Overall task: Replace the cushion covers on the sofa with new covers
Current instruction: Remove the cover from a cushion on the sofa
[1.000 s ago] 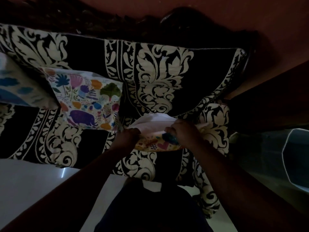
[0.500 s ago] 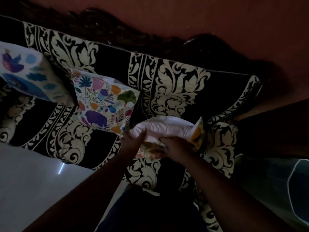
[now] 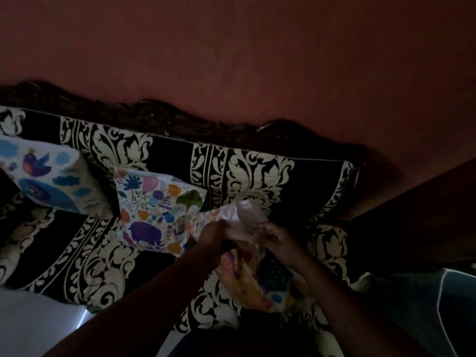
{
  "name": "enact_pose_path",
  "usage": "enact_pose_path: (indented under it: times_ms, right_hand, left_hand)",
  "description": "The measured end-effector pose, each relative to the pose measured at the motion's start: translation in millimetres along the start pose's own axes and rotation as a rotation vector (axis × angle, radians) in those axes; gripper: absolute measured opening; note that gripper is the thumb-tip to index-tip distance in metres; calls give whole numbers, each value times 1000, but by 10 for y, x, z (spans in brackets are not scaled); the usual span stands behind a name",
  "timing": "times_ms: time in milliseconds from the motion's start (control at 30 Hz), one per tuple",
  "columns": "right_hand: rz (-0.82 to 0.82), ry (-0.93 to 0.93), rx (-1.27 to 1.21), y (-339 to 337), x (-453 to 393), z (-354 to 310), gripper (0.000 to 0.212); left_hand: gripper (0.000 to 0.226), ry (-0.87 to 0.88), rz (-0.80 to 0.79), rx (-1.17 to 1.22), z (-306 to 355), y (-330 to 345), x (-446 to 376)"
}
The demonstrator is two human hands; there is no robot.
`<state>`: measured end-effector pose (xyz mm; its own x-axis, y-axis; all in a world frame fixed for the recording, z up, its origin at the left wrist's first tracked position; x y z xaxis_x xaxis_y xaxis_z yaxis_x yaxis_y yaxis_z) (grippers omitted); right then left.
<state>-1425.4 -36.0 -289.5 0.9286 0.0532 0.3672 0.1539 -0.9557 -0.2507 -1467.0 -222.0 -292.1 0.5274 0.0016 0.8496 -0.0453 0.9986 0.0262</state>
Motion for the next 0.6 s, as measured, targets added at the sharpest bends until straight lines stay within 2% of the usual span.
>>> enact_pose_path:
  times_ms: [67, 167, 200, 300, 333, 367, 433, 500, 567, 600]
  right_hand:
    - [190, 28, 45, -189, -45, 22, 21]
    - [382, -27, 325, -266, -96, -137, 60]
    - [422, -58, 344, -250, -121, -249, 69]
    - [641, 52, 291, -320, -84, -542, 59]
    - [677, 113, 251, -358, -111, -538, 63]
    - [644, 134, 220, -376, -177, -526, 76]
    - [499, 126, 247, -368, -353, -454, 88]
    - [452, 114, 333, -373, -366, -560, 72]
    - [502, 36, 387, -339, -246, -772, 43]
    - [534, -26, 402, -310, -207, -800, 32]
  left_hand:
    - [25, 31, -48, 24, 76, 123, 135]
    - [23, 136, -113, -23, 262, 278, 335]
    - [23, 175, -116, -56, 340, 303, 362]
    - [23, 325, -178, -226, 589, 401, 540]
    - [26, 388, -206, -291, 652, 426, 599]
    - [29, 440, -235, -336, 707, 449, 666]
    - [30, 515, -260, -394, 799, 465, 790]
    - [26, 563, -226, -466, 842, 435, 835]
    - [19, 614, -126, -582, 848, 339, 757]
    - [34, 661, -48, -651, 867, 262, 716]
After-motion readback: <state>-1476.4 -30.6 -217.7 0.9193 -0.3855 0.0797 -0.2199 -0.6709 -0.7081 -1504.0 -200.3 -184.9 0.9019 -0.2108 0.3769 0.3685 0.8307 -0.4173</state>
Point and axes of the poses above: each hand's wrist, its own x-axis away from the middle knuckle, its own y-axis out of the palm, z = x × y, the point moved 7 cm from there along -x, towards the middle knuckle, and after that the axes turned 4 degrees about -y, right-handed, at the moved point
